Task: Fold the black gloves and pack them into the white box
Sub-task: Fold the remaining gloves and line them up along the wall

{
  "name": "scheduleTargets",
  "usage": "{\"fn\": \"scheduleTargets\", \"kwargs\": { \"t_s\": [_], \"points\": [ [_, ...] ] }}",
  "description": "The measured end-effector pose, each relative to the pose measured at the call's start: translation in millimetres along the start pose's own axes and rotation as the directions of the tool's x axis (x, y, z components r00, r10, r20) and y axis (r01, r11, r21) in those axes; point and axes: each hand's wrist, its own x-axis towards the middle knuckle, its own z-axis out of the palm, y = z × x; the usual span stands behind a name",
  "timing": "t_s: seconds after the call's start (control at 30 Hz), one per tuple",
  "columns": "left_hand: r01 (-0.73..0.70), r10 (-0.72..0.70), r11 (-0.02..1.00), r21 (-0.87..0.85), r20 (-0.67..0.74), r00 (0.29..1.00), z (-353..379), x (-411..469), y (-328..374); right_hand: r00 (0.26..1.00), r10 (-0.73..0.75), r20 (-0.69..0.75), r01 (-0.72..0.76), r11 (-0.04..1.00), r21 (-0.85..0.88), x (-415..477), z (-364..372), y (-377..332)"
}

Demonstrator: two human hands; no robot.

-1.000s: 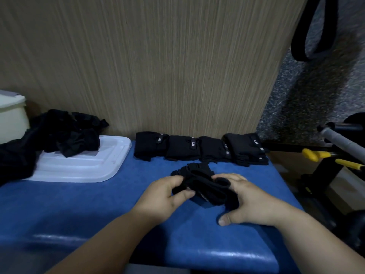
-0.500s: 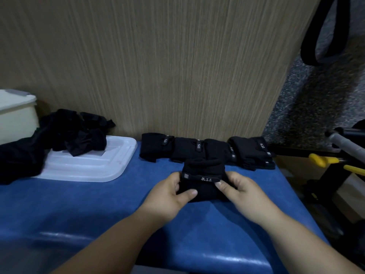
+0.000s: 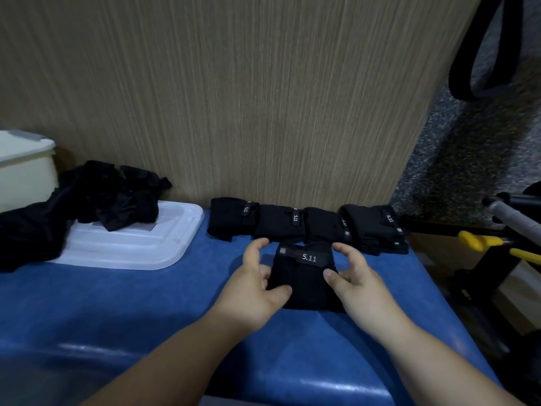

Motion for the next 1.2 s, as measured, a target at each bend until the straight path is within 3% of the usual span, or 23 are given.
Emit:
{"fn": "scheduleTargets", "kwargs": {
  "t_s": [0.2,0.37,0.47,0.53,0.6,0.73,0.87,1.1,1.2],
  "points": [
    [0.033,-0.031,0.998,-0.045,0.034,0.999,-3.0,-1.8,3.6,0.999,0.034,0.006,-0.034,0.997,-0.064,2.3,-2.7,1.5],
    [0.017,-0.019,0.999,-0.051,-0.038,0.999,1.9,1.6,-2.5,1.0,-0.005,-0.022,0.0,0.973,-0.229,0.1,-4.3,2.0],
    [-0.124,0.146,0.976,0.179,-0.116,0.982,3.9,-0.6,-6.4,0.997,-0.051,-0.051,0.027,0.922,-0.386,-3.8,-4.1,0.0],
    [-0.282,0.326,0.888,0.363,-0.066,0.943,5.6,-3.0,-6.6,0.993,-0.084,-0.078,0.043,0.903,-0.427,-6.5,-2.7,-2.9],
    [-0.362,0.388,0.793,0.49,0.052,0.92,7.4,-4.4,-4.9,0.988,-0.14,-0.066,0.101,0.906,-0.411,-9.0,-2.4,-4.8],
    [-0.369,0.258,0.697,0.614,0.266,0.929,12.7,-4.5,-9.1,0.944,-0.308,0.122,0.329,0.833,-0.445,-7.0,-2.9,-3.8],
    [-0.357,0.182,0.663,0.658,0.322,0.929,12.2,0.8,-13.5,0.925,-0.226,0.304,0.348,0.825,-0.446,-4.9,-4.0,0.5],
    [-0.345,0.134,0.632,0.694,0.34,0.931,-1.5,5.0,-16.4,0.936,-0.154,0.316,0.309,0.789,-0.531,-3.4,-9.6,-1.6],
    [-0.256,0.117,0.654,0.712,0.239,0.964,-11.5,9.7,-20.3,0.95,-0.151,0.272,0.284,0.775,-0.564,-5.2,-13.0,-7.2]
  ]
}}
